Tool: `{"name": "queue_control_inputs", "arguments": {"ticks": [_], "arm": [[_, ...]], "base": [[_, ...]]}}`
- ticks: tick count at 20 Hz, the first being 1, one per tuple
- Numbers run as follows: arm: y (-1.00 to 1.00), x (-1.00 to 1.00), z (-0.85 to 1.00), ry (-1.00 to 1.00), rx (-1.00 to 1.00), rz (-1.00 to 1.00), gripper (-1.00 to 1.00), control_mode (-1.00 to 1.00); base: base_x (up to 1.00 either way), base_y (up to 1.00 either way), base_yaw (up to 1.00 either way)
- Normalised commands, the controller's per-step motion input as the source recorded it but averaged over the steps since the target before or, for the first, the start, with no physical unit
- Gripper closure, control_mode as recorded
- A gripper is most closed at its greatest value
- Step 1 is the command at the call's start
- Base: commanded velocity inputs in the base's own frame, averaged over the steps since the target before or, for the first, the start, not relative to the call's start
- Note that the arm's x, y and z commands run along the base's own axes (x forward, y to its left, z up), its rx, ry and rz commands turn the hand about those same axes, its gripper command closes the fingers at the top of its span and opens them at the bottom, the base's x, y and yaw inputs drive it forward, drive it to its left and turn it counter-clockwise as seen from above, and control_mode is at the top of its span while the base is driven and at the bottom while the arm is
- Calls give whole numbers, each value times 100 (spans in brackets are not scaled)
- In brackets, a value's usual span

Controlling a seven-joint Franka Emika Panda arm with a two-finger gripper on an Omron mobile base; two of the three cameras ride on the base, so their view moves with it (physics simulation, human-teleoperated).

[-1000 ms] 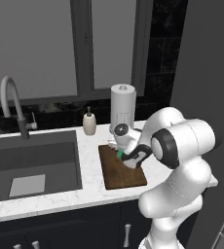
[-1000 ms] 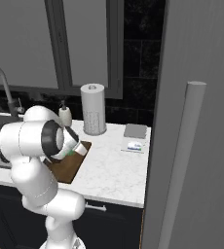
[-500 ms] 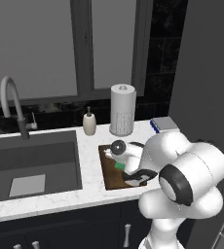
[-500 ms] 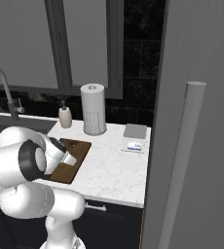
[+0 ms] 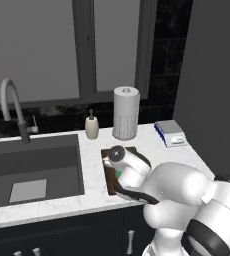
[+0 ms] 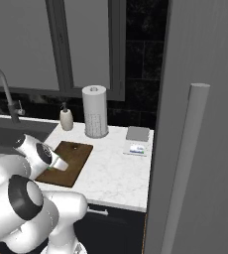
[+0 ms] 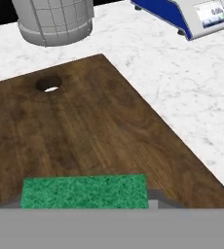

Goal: Pick up the sponge from the counter and clean the cutting board by briefly scrubbing or pressing down on the cutting board. Once finished, release the sponge.

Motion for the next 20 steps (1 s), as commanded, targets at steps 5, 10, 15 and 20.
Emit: {"name": "queue_control_inputs", "arguments": {"ticks": [5,10,15,20], "arm": [[-42,7,9,14,2,0,100,-100],[-69,1,9,3,5,0,100,-100],[-45,1,-26,0,0,0,100,-100],[-10,7,-48,-8,-1,0,100,-100]], "base": [[0,0,0],[0,0,0],[0,0,0],[0,0,0]]}}
